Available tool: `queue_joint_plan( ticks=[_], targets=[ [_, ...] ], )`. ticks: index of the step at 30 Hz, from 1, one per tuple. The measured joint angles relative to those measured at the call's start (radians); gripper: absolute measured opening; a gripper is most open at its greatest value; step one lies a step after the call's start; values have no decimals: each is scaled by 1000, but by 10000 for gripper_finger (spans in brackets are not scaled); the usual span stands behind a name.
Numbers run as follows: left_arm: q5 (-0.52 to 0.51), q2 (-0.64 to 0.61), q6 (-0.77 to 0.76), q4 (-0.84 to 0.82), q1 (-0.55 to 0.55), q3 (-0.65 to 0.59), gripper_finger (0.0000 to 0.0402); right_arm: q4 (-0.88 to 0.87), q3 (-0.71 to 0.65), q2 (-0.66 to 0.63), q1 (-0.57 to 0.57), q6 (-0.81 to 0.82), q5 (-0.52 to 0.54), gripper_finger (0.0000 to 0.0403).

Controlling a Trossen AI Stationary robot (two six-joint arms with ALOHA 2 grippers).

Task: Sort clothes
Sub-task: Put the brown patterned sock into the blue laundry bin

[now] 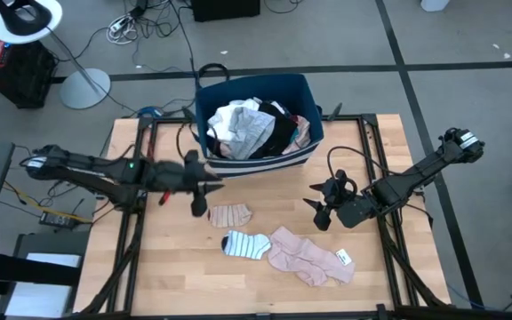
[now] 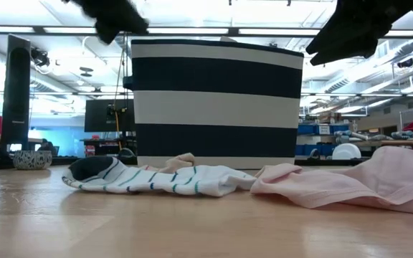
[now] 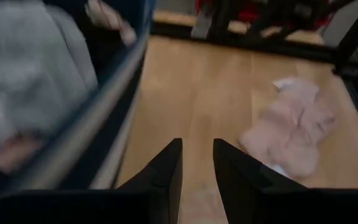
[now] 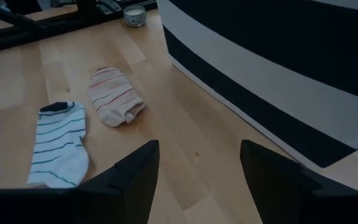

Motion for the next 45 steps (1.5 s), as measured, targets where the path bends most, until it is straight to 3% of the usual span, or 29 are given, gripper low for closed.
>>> queue_joint_plan(
  ticks=[7,12,19,28,31,34,39,45],
  targets=[
    [-112,-1,-238,9,-71,-183,96,1,0,0,0,-1,0,228],
    [-110,0,-446,39,-72,-310,96,1,0,0,0,-1,0,227],
    [-32,82,-540,244,-77,-430,96,7,0,0,0,-2,0,227],
    [54,335,-548,283,-78,-391,93,12,0,0,0,-2,1,227],
    [70,379,-553,301,-78,-366,61,13,0,0,0,-2,1,227],
    [78,385,-510,289,-80,-336,13,14,0,0,0,-2,1,227],
    [93,337,-398,283,-81,-240,3,15,0,0,0,-2,1,227],
    [62,306,-223,75,-64,-27,1,18,0,0,-2,-2,1,227]
  ],
)
